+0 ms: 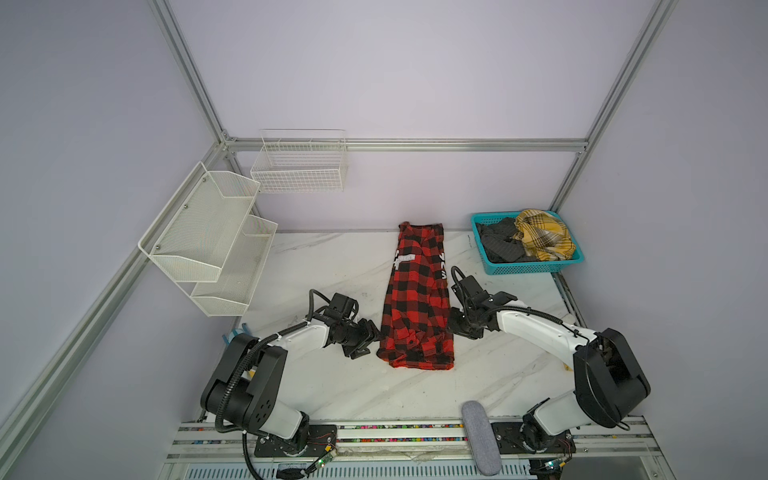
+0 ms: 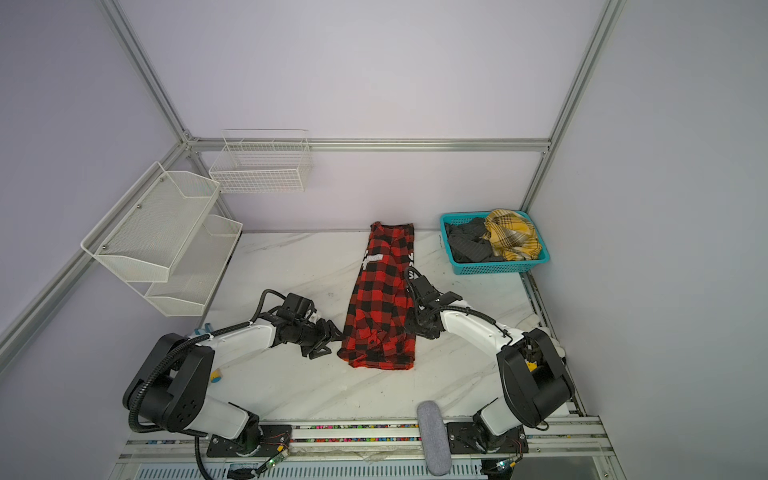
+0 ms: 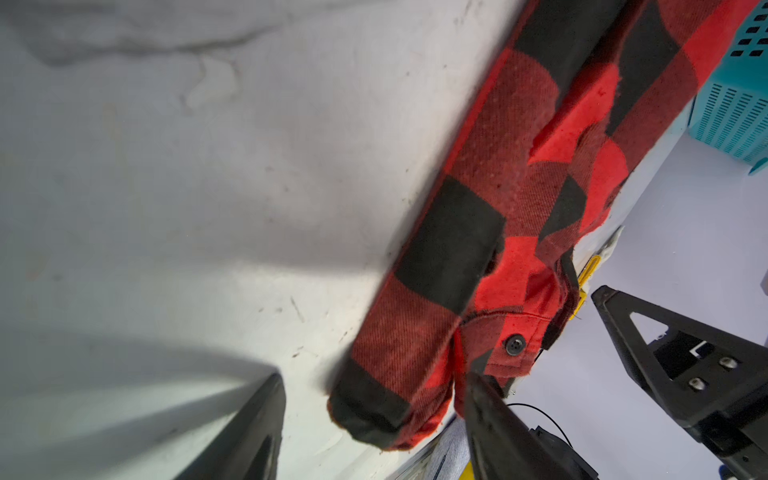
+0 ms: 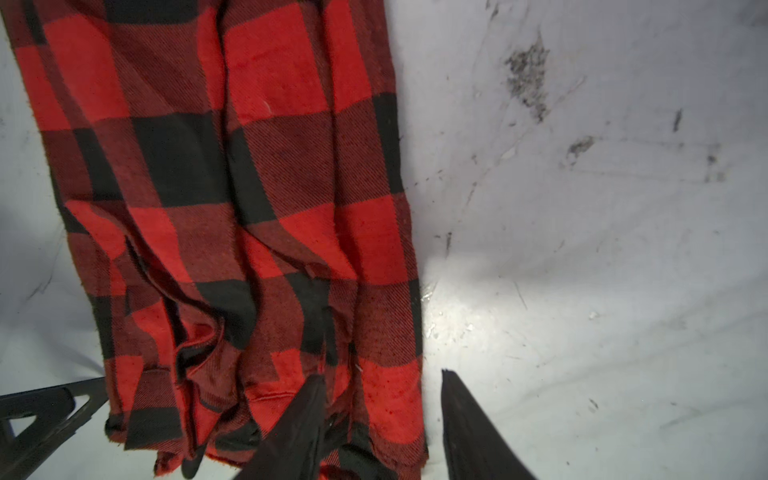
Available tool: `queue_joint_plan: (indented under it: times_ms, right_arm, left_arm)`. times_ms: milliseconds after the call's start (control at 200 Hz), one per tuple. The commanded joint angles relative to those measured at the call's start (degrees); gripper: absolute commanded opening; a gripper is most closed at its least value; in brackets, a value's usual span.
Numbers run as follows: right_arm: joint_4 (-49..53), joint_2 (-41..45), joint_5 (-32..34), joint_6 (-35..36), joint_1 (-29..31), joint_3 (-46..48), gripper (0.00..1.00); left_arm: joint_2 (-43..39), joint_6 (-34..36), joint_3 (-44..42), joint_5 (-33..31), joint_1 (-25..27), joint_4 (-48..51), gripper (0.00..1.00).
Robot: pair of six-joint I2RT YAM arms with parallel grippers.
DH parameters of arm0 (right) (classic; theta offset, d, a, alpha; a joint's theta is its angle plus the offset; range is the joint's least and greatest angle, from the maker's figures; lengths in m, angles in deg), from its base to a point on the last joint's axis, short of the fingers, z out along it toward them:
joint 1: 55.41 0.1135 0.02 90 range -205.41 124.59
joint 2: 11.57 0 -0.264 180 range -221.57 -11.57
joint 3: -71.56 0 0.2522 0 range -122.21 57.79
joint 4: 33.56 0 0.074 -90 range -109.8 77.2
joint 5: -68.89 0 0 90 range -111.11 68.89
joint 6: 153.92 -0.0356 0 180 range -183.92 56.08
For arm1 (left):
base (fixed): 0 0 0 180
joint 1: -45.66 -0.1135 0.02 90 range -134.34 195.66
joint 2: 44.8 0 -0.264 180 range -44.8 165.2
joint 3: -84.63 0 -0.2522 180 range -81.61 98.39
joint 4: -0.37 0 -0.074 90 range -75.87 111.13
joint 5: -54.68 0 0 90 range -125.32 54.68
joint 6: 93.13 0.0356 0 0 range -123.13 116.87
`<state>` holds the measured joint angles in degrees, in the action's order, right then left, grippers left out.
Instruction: Fold and stack the long sleeve shirts
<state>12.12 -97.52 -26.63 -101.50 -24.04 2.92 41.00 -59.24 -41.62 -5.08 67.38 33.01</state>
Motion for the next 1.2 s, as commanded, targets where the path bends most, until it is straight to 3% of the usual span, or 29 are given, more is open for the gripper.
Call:
queue_joint_plan:
  times_ms: [0, 190, 460, 815, 990, 1195]
  right_arm:
    - [-0.20, 2.00, -0.08, 0.14, -0.37, 0.99, 0.48]
    - [0.33, 4.52, 0.56, -1.64, -0.64, 3.54, 0.48]
    - [-2.62, 4.71, -5.78, -0.33, -2.02, 8.81, 0.45]
    - [-12.82, 5.16, -11.98, -6.20, -1.52, 17.63, 0.39]
    - [-16.94, 3.27, -13.37, -7.91, -0.81, 19.86, 0.36]
    - [-17.22, 1.91, -12.52, -8.60, 0.26, 19.54, 0.35]
  left_arm:
    - [0.02, -1.45, -2.47, -0.93, 0.71, 0.08, 0.68]
    - [-2.17, -0.82, -3.07, -1.31, 0.73, 2.56, 0.73]
    - [-2.91, -0.58, -3.77, -2.67, 0.79, 4.16, 0.71]
    - [4.19, 1.69, -2.35, -0.11, 0.79, 2.29, 0.62]
    - [6.65, 2.17, -2.02, 0.91, 0.99, 1.17, 0.60]
    - [10.36, 2.53, -2.70, 2.02, 1.83, -1.01, 0.49]
